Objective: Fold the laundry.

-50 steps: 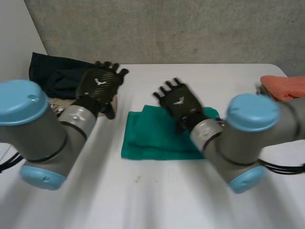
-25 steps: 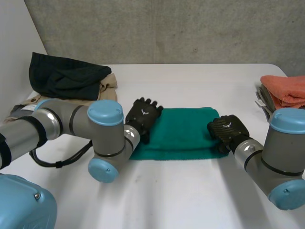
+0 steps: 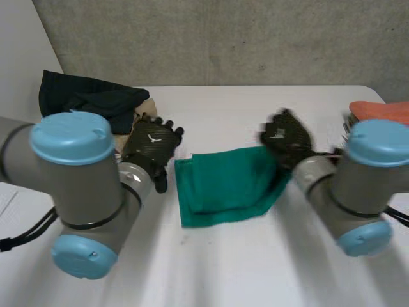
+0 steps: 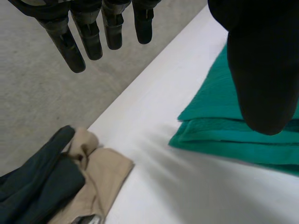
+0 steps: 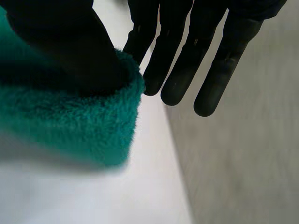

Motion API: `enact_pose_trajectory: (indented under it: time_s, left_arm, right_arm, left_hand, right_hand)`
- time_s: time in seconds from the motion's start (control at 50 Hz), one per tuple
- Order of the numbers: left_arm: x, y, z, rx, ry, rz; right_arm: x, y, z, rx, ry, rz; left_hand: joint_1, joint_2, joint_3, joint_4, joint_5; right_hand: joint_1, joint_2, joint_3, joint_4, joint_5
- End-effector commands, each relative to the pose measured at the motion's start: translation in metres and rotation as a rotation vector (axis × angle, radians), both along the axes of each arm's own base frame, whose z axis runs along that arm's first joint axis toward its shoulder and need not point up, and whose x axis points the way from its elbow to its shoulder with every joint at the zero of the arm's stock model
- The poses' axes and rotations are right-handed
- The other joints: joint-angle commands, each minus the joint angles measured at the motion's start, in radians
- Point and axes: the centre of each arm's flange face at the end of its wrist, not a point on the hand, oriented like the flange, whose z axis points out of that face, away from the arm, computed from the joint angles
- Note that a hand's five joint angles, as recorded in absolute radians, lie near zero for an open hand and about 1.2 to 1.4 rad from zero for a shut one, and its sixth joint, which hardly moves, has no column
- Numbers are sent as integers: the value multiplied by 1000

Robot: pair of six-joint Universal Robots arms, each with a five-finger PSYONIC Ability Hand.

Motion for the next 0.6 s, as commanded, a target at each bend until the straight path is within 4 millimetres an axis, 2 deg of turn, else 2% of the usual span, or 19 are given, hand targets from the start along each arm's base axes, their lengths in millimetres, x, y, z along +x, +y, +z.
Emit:
enact_pose_trajectory:
  time_s: [0.02,0.08,0.1,0.14,0.16,0.18,0.24,0.26,0.32,0.34,0.38,0.44,0.5,0.52,0.58,0.6]
  left_arm:
    - [32,-18,6,-5,5,99]
    - [37,-23,5,-11,10,119]
    - [37,-23,5,-15,12,121]
    - [37,-24,6,-21,16,122]
    - [37,-25,6,-24,18,122]
    - [37,-26,7,-30,23,123]
    - [34,-30,13,-63,48,123]
    - [31,-33,19,-91,76,120]
    - [25,-38,30,-136,130,109]
    - [21,-41,36,-156,168,94]
    - [14,-42,42,-166,211,64]
    - [-4,-41,46,-150,279,-26]
    - [-29,-35,33,-84,325,-146]
    - [-44,-32,25,-49,340,-211]
    - [-58,-28,9,8,330,-270]
    - [-63,-30,-6,53,307,-277]
  right_arm:
    - [77,81,-31,24,-10,458]
    - [85,97,-57,88,31,505]
    - [85,96,-62,107,41,474]
    - [84,90,-60,115,45,414]
    - [82,88,-58,117,48,379]
    - [79,84,-57,134,36,324]
    - [75,81,-50,182,-43,277]
    - [71,74,-30,214,-148,265]
    - [55,57,10,259,-346,216]
    - [42,44,34,295,-475,173]
    - [35,36,47,344,-579,141]
    - [19,23,48,469,-693,52]
    - [8,10,47,523,-698,-26]
    - [6,5,39,562,-675,-70]
    - [6,-1,28,606,-642,-117]
    - [6,-6,21,620,-624,-140]
  left_hand:
    - [-7,-27,-32,-22,-39]
    - [-10,-30,-35,-25,-42]
    - [-13,-33,-38,-28,-45]
    - [-13,-33,-38,-28,-45]
    - [-13,-33,-38,-28,-45]
    - [-13,-33,-38,-28,-45]
    - [-14,-34,-39,-29,-46]
    - [-14,-34,-39,-29,-46]
    - [-14,-34,-39,-29,-46]
    - [-14,-34,-39,-29,-46]
    - [-14,-34,-39,-29,-46]
    - [-14,-34,-39,-29,-46]
    - [-14,-34,-39,-29,-46]
    - [-14,-34,-39,-29,-46]
    - [-14,-34,-39,-29,-46]
    - [-14,-34,-39,-29,-46]
  right_hand:
    - [280,217,205,198,215]
    - [280,217,205,198,215]
    - [-108,-171,-183,-191,-173]
    - [-676,-739,-751,-759,-741]
    - [-894,-957,-969,-976,-959]
    - [-941,-1005,-1016,-1024,-1007]
    - [-941,-1005,-1016,-1024,-1007]
    - [-941,-1005,-1016,-1024,-1007]
    - [-941,-1005,-1016,-1024,-1007]
    - [-941,-1005,-1016,-1024,-1007]
    - [-941,-1005,-1016,-1024,-1007]
    - [-941,-1005,-1016,-1024,-1007]
    - [-941,-1005,-1016,-1024,-1007]
    - [-941,-1005,-1016,-1024,-1007]
    - [-941,-1005,-1016,-1024,-1007]
    - [-941,-1005,-1016,-1024,-1007]
